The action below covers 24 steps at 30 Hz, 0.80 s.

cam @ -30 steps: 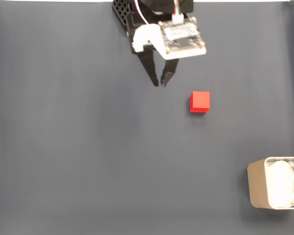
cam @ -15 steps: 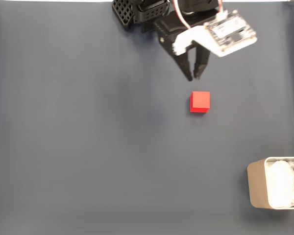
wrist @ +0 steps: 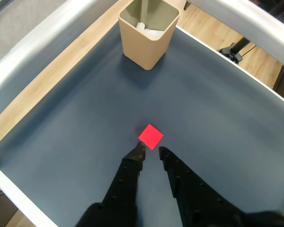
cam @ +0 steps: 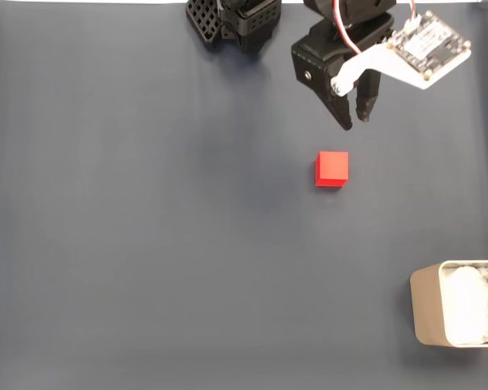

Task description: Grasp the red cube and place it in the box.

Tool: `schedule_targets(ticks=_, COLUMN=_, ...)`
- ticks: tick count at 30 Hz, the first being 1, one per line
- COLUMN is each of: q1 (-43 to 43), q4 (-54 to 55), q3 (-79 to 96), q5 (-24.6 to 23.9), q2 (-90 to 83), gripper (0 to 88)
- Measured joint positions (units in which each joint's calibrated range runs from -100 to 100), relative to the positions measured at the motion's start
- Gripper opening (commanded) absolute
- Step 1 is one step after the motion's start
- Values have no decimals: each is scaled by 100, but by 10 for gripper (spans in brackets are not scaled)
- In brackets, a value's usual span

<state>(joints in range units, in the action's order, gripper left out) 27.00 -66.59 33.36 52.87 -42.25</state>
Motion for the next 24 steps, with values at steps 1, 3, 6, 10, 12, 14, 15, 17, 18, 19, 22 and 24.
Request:
schedule_targets(ticks=1, q1=0, q4=56, q3=63, q5=5, q2=0, gripper=99)
schedule_targets(ticks=3, q1=0, q4=175, q3=226, q5=49, q2=0, gripper=118)
schedule_targets(ticks=6, q1=0, q4=334, q3=416, q5=54, q2=0, gripper=143)
schedule_targets(ticks=10, q1=0, q4=501, q3=669, q5=78, q2=0, gripper=175)
schedule_targets(ticks=12, q1=0, q4=605, q3=823, q5=78, q2=0, gripper=191)
schedule_targets(ticks=14, q1=0, q4=708, q3=958, q5=78, q2=0, gripper=206)
schedule_targets(ticks=15, q1=-7, q4=756, q3=1040, q5=78, q2=0, gripper=217)
schedule_targets(ticks=17, q1=-7, q4=875, q3=1184, q5=78, q2=-17, gripper=234)
schedule_targets(ticks=18, q1=-15, q4=947, q3=1266, q5=78, q2=-43, gripper=244)
schedule_targets(ticks=19, q1=-30, q4=1002, q3=1347, q5=78, q2=-69, gripper=250)
schedule_targets(ticks=22, q1=-89, q4=1177, q3=1555, q5=78, q2=-156, gripper=268)
schedule_targets(ticks=24, q1=-148, q4=1337, q3=1754, q5=78, q2=-217, gripper=271)
